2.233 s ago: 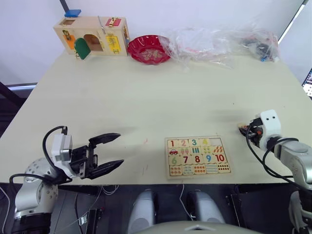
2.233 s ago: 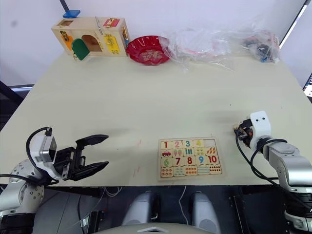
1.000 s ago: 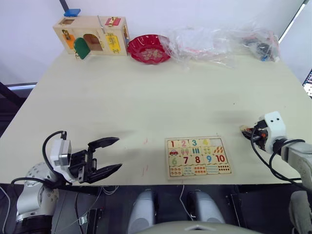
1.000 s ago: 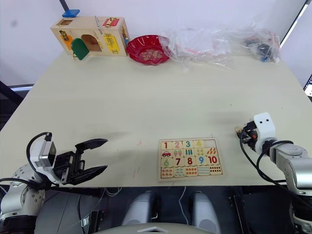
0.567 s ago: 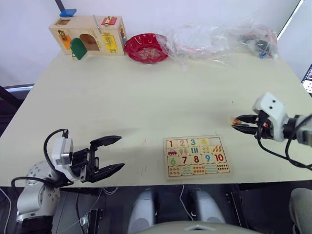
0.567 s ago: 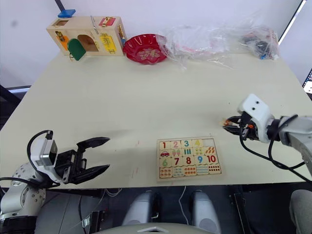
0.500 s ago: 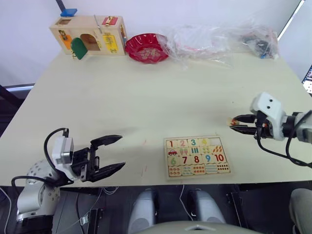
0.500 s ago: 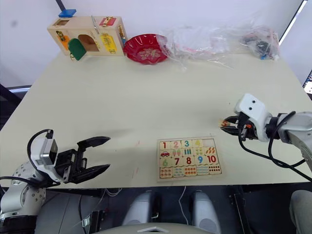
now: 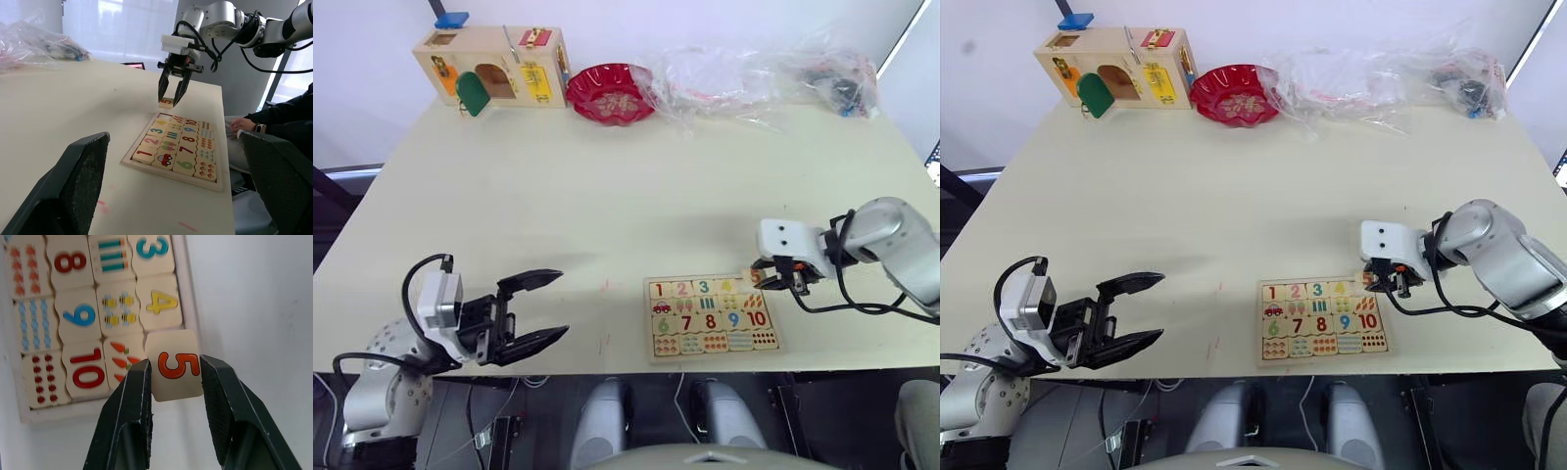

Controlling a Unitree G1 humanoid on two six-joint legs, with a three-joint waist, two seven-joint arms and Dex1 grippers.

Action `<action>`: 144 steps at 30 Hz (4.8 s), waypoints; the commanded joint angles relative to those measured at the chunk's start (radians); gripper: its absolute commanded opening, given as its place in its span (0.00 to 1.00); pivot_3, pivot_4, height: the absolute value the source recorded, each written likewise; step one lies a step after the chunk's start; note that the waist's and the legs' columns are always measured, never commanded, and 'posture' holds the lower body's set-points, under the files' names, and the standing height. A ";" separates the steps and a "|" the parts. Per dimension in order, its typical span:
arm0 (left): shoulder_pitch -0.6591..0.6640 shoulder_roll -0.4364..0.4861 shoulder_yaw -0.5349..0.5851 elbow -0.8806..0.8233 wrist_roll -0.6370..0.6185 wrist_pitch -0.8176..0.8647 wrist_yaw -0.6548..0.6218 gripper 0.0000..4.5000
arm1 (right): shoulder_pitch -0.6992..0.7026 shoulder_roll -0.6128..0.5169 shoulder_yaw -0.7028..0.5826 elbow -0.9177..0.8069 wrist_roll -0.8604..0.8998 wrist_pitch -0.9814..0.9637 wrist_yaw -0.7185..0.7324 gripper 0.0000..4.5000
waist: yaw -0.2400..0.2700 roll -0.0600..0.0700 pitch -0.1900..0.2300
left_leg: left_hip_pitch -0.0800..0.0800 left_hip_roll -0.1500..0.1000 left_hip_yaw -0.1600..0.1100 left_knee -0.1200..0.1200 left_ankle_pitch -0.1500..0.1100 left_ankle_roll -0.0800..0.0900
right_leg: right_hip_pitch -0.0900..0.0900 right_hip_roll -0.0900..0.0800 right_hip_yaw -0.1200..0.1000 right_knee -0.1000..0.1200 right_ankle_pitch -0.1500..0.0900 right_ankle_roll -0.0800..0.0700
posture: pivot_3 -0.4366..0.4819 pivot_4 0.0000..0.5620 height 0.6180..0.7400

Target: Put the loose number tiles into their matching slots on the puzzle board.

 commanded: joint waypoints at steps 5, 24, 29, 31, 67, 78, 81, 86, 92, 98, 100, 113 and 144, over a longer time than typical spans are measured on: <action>0.014 0.019 0.014 -0.067 -0.015 0.011 0.018 1.00 | -0.040 0.041 0.005 0.003 -0.063 -0.011 0.058 0.20 | 0.000 0.000 0.000 | 0.000 0.000 0.000 0.000 0.000 0.000 | 0.000 0.000 0.000 0.001 0.000 0.000 | 0.48 0.27 1.00; 0.001 0.019 0.010 -0.045 -0.011 0.013 0.015 1.00 | -0.069 0.095 0.059 -0.010 -0.184 0.030 0.107 0.20 | 0.000 0.000 0.000 | 0.001 0.000 0.000 0.001 0.000 0.000 | 0.000 0.001 0.000 0.002 0.000 0.000 | 0.48 0.27 1.00; 0.013 0.021 0.015 -0.064 -0.015 0.019 0.022 1.00 | -0.069 0.107 0.058 -0.004 -0.200 0.031 0.112 0.20 | 0.000 0.000 0.000 | 0.001 0.000 0.000 0.001 0.000 0.000 | 0.000 0.001 0.000 0.002 0.000 0.000 | 0.48 0.27 1.00; 0.018 0.021 0.014 -0.084 -0.019 0.026 0.035 1.00 | -0.070 0.112 0.058 0.001 -0.207 0.031 0.113 0.20 | -0.001 0.000 0.000 | 0.001 0.000 0.000 0.001 0.000 0.000 | 0.000 0.001 0.000 0.002 0.000 0.000 | 0.48 0.27 1.00; -0.019 0.027 -0.007 -0.220 -0.046 0.141 0.167 1.00 | -0.088 0.142 0.053 0.034 -0.242 0.043 0.112 0.20 | -0.001 0.000 0.000 | 0.002 -0.001 0.000 0.006 0.000 -0.001 | 0.000 0.001 0.001 0.012 0.000 0.000 | 0.48 0.27 1.00; -0.004 0.023 -0.008 -0.242 -0.045 0.141 0.179 1.00 | -0.091 0.145 0.060 0.038 -0.245 0.033 0.124 0.20 | -0.001 0.000 0.000 | 0.002 -0.001 0.000 0.006 0.001 -0.001 | 0.000 0.001 0.001 0.012 0.000 0.000 | 0.48 0.27 1.00; 0.000 0.023 -0.009 -0.253 -0.048 0.145 0.187 1.00 | -0.087 0.146 0.063 0.036 -0.246 0.032 0.127 0.20 | -0.001 0.000 0.000 | 0.002 -0.001 0.000 0.007 0.001 -0.001 | 0.000 0.001 0.001 0.012 0.000 0.000 | 0.48 0.27 1.00; 0.001 0.026 -0.008 -0.258 -0.050 0.148 0.192 1.00 | -0.083 0.147 0.062 0.037 -0.251 0.033 0.131 0.20 | -0.001 0.000 0.000 | 0.002 -0.001 0.000 0.007 0.001 -0.001 | 0.000 0.001 0.001 0.012 0.000 0.000 | 0.48 0.27 1.00; -0.004 0.030 -0.007 -0.242 -0.050 0.146 0.185 1.00 | -0.079 0.152 0.063 0.039 -0.257 0.032 0.133 0.20 | -0.001 0.000 0.000 | 0.002 -0.001 0.000 0.007 0.001 -0.001 | 0.000 0.001 0.001 0.012 0.000 0.000 | 0.48 0.27 1.00; -0.004 0.037 0.002 -0.230 -0.049 0.146 0.177 1.00 | -0.078 0.154 0.066 0.039 -0.259 0.031 0.135 0.20 | -0.001 0.000 0.000 | 0.002 -0.001 0.000 0.007 0.001 -0.001 | 0.000 0.001 0.001 0.012 0.000 0.000 | 0.48 0.27 1.00; -0.006 0.039 0.002 -0.232 -0.049 0.149 0.182 1.00 | -0.077 0.153 0.067 0.040 -0.260 0.028 0.139 0.20 | -0.001 0.000 0.000 | 0.002 -0.001 0.000 0.007 0.001 -0.001 | 0.000 0.001 0.001 0.012 0.000 0.000 | 0.48 0.27 1.00; -0.004 0.037 0.012 -0.154 -0.035 0.107 0.124 1.00 | -0.072 0.152 0.067 0.042 -0.261 0.025 0.143 0.20 | -0.001 0.000 0.000 | 0.002 -0.001 0.000 0.007 0.001 -0.001 | 0.000 0.001 0.001 0.012 0.000 0.000 | 0.48 0.27 1.00; 0.025 0.025 0.009 -0.164 -0.034 0.083 0.124 1.00 | -0.077 0.163 0.067 0.060 -0.277 0.010 0.153 0.20 | -0.001 0.000 0.000 | 0.002 -0.001 0.000 0.007 0.001 -0.001 | 0.000 0.001 0.001 0.012 0.000 0.000 | 0.48 0.27 1.00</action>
